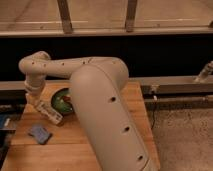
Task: Stand the bottle upright
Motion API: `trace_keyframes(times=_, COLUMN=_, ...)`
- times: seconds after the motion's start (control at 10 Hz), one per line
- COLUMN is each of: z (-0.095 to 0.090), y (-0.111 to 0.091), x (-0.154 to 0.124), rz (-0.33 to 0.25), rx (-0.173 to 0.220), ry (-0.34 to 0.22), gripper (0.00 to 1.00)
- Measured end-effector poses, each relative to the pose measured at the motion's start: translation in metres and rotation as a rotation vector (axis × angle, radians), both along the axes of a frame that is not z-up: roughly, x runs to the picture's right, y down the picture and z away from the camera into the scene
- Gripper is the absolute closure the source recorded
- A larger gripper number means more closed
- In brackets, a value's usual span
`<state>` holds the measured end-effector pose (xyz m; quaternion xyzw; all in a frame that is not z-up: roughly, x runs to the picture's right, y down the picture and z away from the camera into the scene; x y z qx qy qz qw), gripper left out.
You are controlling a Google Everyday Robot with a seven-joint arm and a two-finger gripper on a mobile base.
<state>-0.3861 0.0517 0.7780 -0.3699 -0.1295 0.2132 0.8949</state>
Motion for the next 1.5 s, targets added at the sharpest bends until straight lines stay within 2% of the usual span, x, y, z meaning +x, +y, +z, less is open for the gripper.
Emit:
trace_keyframes(times=0.7, z=-0.019, y=-0.019, x=-0.034, rz=-0.049, rx=0.04, ry=-0.014, gripper=1.0)
trace_keyframes(times=1.1, z=-0.023, y=-0.028, x=-0.034, rz=-0.047, rx=0.055, ry=-0.014, gripper=1.0)
trace_keyframes(times=1.5, z=-0.02, y=-0.032, x=-0.029, rz=-0.025, rx=0.055, ry=-0.013, gripper=1.0)
